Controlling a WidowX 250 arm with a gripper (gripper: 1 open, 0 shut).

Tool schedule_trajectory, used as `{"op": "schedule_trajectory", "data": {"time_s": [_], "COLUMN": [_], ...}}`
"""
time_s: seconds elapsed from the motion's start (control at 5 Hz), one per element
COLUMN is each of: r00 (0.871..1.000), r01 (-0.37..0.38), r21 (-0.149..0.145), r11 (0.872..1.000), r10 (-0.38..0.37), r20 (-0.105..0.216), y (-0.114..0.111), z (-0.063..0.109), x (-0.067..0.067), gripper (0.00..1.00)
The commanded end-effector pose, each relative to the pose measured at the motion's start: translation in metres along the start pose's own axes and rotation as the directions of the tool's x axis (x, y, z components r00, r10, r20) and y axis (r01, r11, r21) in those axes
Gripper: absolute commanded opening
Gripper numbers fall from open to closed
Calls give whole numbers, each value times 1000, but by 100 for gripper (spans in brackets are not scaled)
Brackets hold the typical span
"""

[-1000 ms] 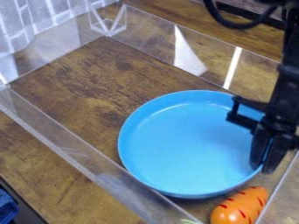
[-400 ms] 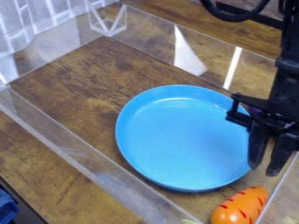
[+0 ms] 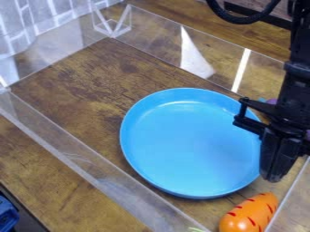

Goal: Move the carrot to the left side

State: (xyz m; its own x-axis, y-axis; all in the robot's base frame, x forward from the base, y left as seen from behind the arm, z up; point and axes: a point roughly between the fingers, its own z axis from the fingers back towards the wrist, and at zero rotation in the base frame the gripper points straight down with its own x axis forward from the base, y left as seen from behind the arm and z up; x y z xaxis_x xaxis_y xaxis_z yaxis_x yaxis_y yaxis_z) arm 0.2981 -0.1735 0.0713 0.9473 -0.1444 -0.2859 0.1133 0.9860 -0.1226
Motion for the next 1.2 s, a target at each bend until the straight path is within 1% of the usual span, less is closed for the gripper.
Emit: {"op": "schedule_trajectory", "data": {"time_s": [0.0, 0.4, 0.6, 0.8, 1.0], "r00": [995, 986, 991, 984, 973], "r01": [72, 157, 122, 177, 229], "r21": [-21, -13, -31, -12, 4], "r11": [997, 987, 992, 984, 973], "r10": [-70, -157, -120, -176, -229], "r20": [74, 49, 52, 38, 22], "y": [-8, -11, -14, -9, -8], "z": [31, 16, 13, 11, 7], "x": [-10, -4, -10, -11, -11], "gripper": [0, 0, 0, 0, 0]}}
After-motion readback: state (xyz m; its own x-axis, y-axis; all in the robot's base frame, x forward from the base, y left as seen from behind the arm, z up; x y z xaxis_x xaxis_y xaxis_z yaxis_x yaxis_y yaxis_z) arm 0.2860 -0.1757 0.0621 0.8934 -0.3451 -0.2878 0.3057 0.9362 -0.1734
